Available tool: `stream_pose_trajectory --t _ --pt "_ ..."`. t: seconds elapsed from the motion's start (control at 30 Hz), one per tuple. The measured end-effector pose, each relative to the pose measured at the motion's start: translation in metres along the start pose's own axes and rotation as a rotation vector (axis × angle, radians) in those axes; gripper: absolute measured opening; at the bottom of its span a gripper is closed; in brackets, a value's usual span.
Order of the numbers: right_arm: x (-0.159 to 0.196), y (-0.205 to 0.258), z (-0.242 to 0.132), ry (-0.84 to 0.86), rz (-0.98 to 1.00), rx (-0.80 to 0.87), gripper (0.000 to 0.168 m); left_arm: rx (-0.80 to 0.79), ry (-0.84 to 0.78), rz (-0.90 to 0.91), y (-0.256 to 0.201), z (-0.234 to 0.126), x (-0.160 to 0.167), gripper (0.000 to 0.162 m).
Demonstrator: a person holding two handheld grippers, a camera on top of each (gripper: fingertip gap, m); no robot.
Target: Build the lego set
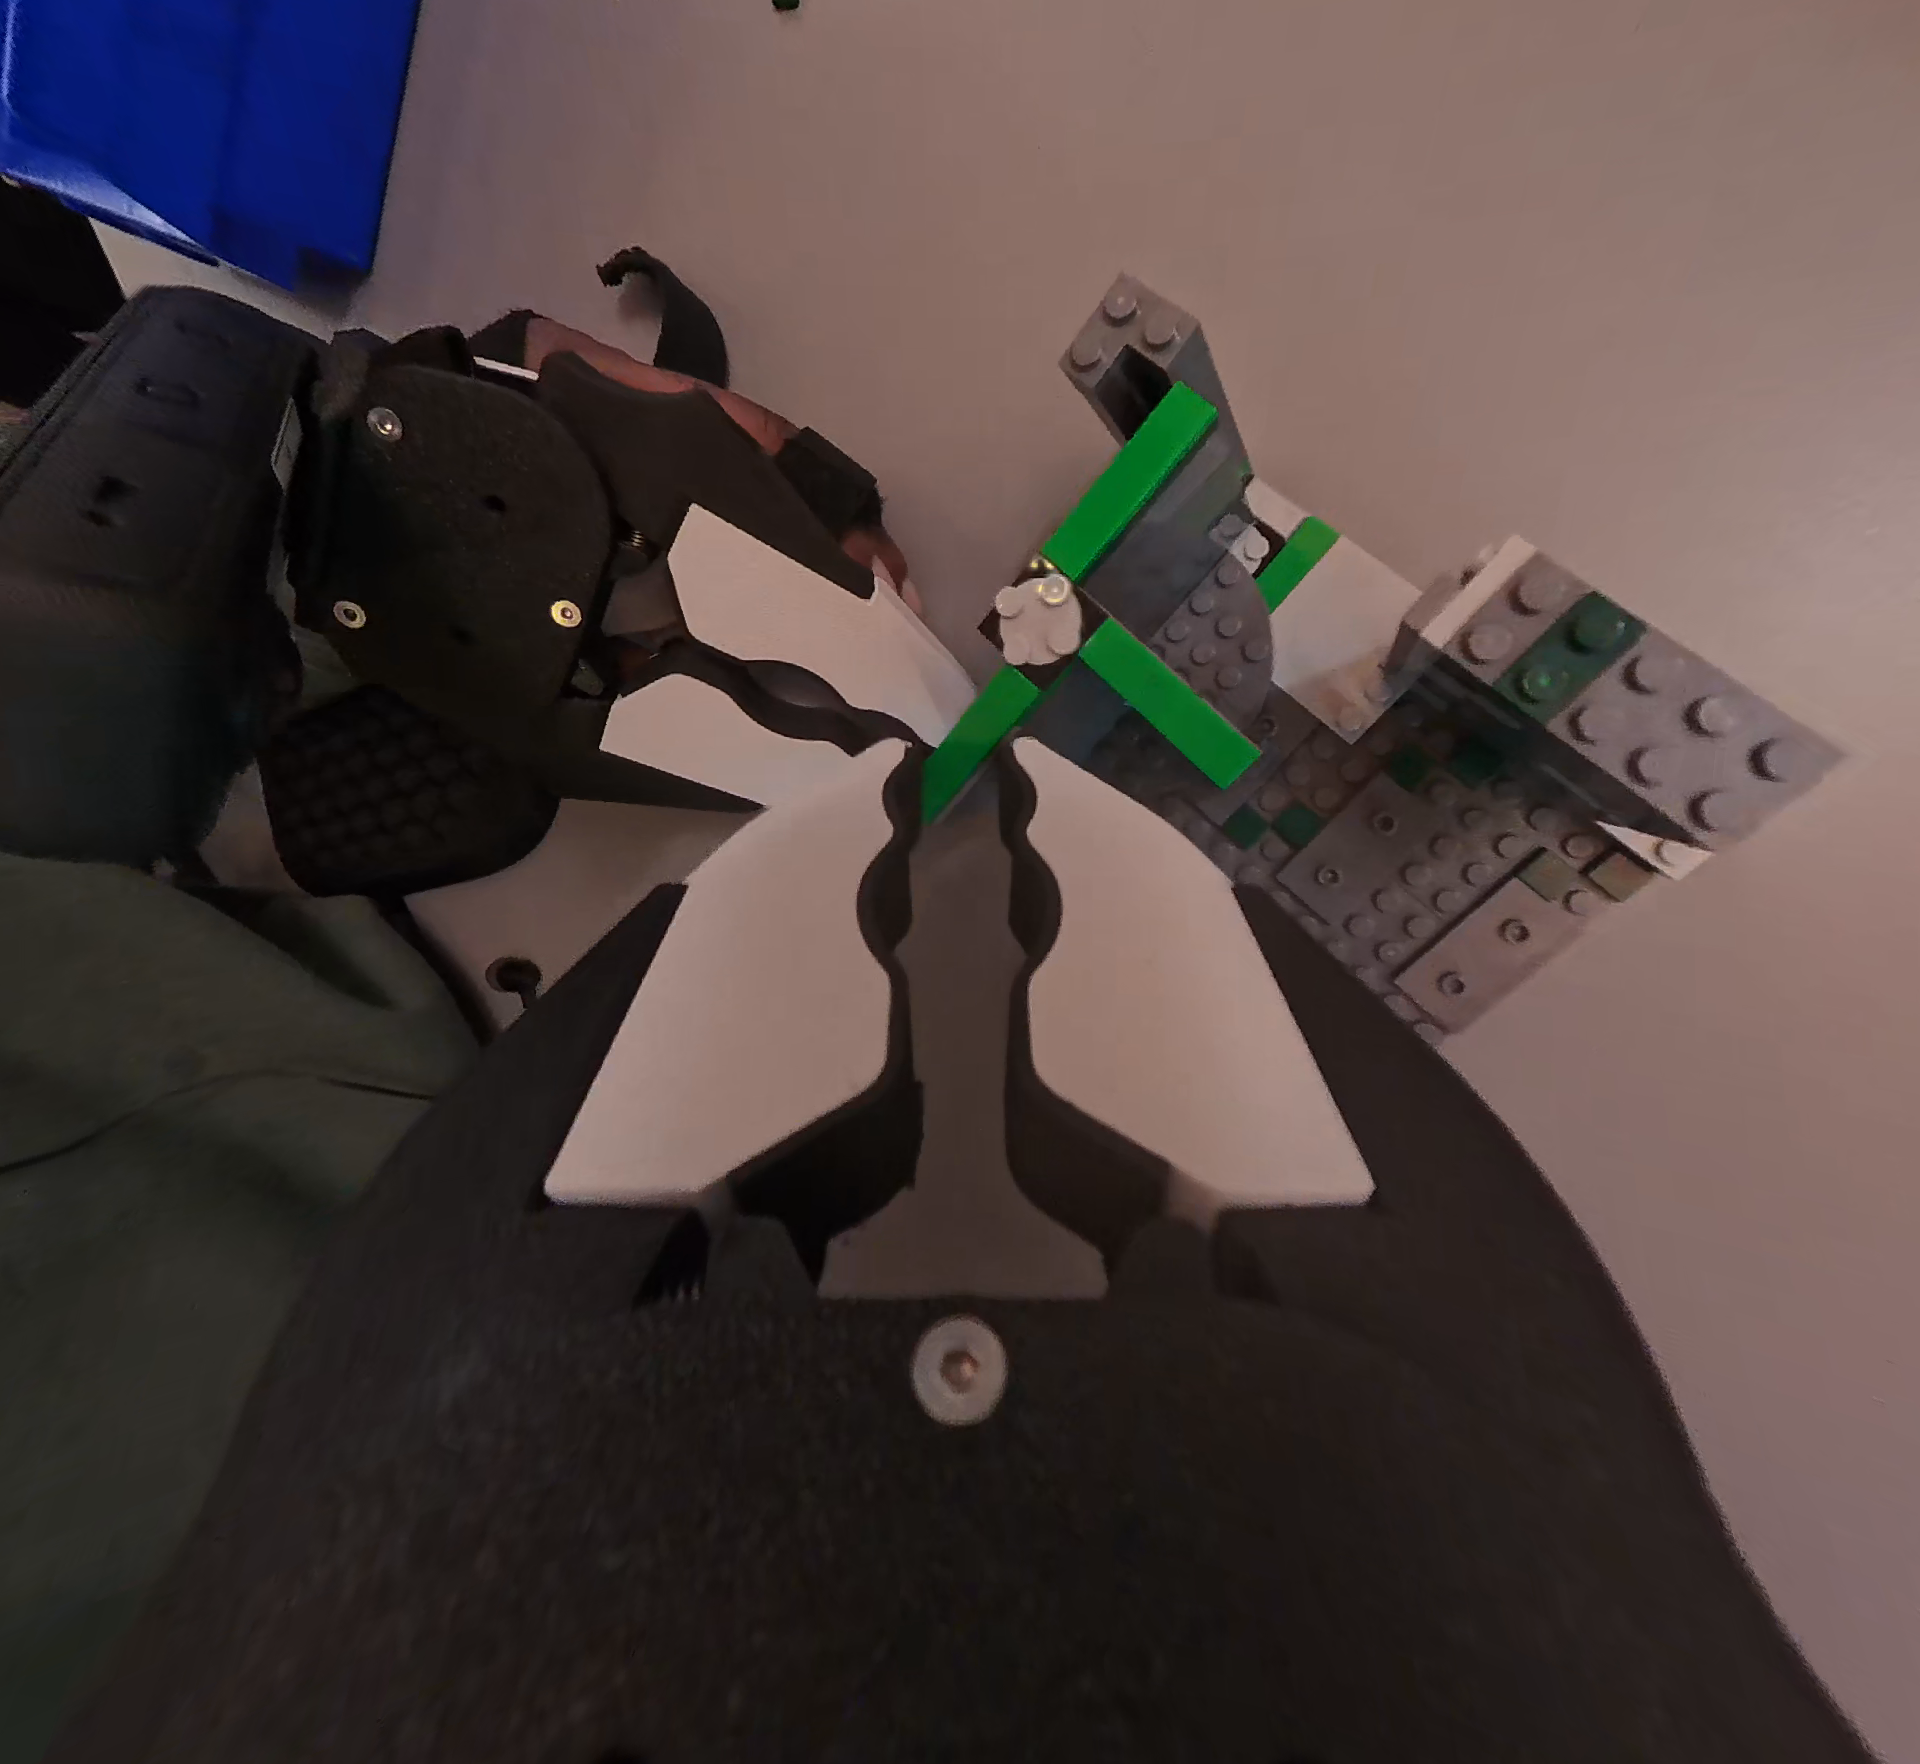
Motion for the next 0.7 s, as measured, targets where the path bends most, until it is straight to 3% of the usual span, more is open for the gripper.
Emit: stream_pose_trajectory --t 0.7 --pt "-0.0084 -0.0011 -0.0055 0.085 -0.056 0.002 0.014 0.004 -0.006 -0.004 0.0003 -0.0002 0.0002 0.006"
Point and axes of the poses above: each gripper's, where its closed fingertips meet, z out along the fingers, x out of its underside, y = z × x across the jaws, the point moved 8 cm from there along -z, back along the fingers, and after that the axes turned 3 degrees about y, right-handed, at the moved point
